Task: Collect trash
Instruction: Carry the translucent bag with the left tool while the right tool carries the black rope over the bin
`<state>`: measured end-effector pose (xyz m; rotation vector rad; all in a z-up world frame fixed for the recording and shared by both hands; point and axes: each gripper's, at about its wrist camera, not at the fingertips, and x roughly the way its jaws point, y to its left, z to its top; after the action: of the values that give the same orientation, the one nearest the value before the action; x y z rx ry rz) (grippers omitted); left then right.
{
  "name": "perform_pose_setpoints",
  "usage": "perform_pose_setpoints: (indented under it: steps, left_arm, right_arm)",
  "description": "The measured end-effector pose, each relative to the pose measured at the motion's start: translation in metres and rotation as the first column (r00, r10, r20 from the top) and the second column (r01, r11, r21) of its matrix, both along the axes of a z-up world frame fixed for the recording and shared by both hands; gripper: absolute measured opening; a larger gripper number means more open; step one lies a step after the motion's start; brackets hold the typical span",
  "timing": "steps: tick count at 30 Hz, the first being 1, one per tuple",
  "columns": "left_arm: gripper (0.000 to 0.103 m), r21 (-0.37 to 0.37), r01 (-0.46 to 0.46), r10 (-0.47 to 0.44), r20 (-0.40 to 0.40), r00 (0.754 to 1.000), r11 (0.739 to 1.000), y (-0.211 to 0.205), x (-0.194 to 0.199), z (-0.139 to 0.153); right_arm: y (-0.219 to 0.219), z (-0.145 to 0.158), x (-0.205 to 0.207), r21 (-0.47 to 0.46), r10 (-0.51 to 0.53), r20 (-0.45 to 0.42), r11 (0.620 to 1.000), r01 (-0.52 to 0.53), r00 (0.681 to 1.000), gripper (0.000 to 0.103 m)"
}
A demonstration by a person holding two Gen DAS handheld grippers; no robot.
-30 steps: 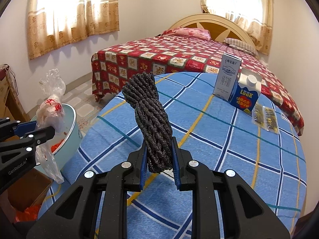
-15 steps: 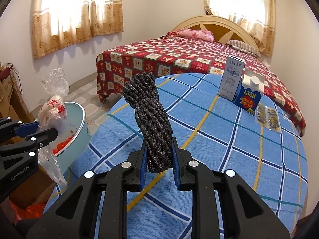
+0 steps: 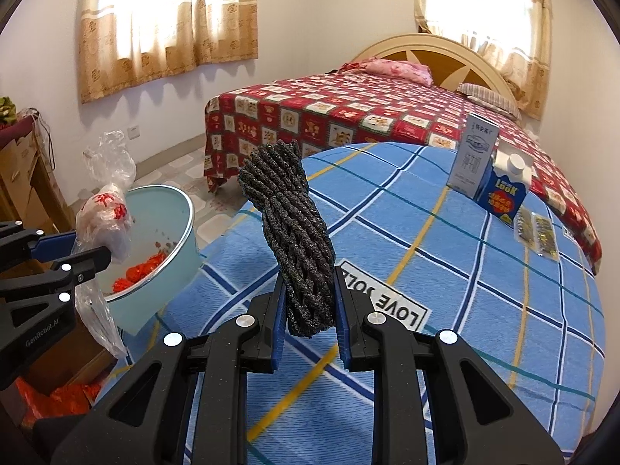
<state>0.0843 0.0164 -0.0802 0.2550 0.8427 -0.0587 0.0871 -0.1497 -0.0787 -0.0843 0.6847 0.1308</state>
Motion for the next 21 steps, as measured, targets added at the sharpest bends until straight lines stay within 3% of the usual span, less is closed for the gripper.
perform_pose_setpoints:
  steps: [21]
  left_arm:
    - [0.026,0.014,-0.063,0.063,0.012,0.998,0.998,0.039,-0.006,0.002]
  right_arm:
    - [0.041,-0.001,0.002,-0.042,0.094,0.000,0.995,-0.094,0.996,0.022]
